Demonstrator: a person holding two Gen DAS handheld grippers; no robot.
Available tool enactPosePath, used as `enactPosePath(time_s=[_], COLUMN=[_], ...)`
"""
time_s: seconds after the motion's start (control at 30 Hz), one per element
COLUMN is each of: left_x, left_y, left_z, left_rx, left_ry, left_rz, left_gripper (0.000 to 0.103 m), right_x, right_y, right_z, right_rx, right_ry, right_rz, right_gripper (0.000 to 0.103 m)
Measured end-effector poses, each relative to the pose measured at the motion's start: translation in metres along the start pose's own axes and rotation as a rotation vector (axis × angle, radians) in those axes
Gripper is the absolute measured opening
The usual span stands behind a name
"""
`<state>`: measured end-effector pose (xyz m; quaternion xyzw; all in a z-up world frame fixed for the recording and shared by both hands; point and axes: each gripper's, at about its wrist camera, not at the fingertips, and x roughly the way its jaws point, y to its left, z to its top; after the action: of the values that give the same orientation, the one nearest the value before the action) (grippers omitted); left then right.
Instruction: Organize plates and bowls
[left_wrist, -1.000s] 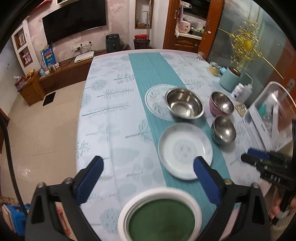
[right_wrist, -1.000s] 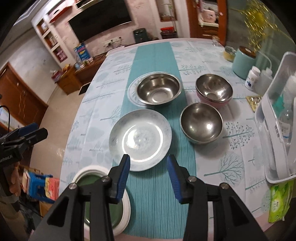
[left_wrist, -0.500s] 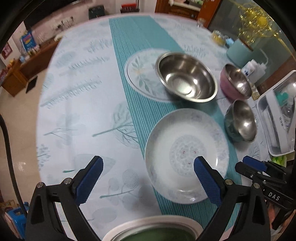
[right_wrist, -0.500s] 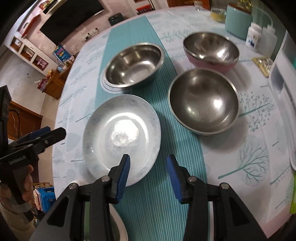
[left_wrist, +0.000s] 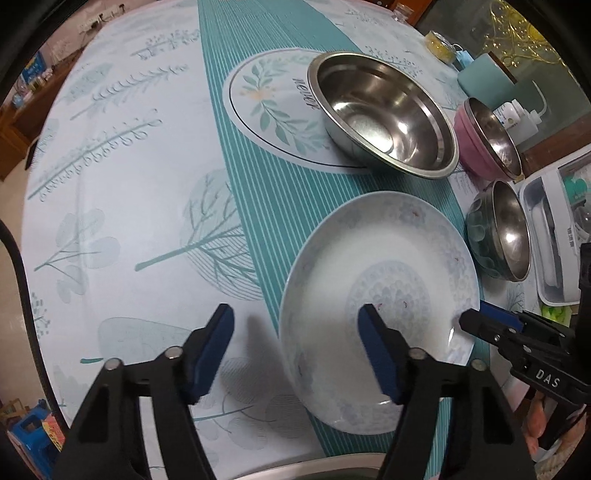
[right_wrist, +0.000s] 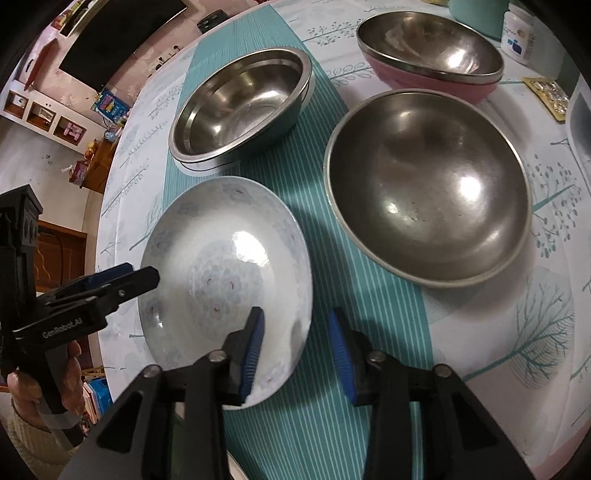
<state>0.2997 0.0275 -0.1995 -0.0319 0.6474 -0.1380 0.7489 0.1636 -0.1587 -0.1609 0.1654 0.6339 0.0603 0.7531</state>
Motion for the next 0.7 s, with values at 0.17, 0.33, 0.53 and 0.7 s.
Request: enactPosePath(time_s=[0.17,0.33,0.53,0.7], left_x=[0.009,0.014,0.022,0.023], left_y=[-0.001,-0.004,0.004,0.006], left_z=[0.000,-0.001,-0.004,-0.004], left_rx=[0.006,0.042,0.024,0.016], left_ry=[0.028,0.032,0.075,0.084], left_rz=[-0.036,-0.004,-0.032,-0.048], left_gripper=[0.034,0.018,0.016,0.015], right_x=[0.003,0.004,0.003,0.003], right_y=[0.003,0.001,-0.006,-0.008], right_z=[0.003,0.004,0.003,0.007], right_rx=[-0.019,-0.026,-0.026,-0.025], right_ry=[0.005,0.005,0.016,0.034], right_rz=[-0.009,-0.021,-0.003,0.006], right_gripper=[0.017,0.006,0.006,0.006])
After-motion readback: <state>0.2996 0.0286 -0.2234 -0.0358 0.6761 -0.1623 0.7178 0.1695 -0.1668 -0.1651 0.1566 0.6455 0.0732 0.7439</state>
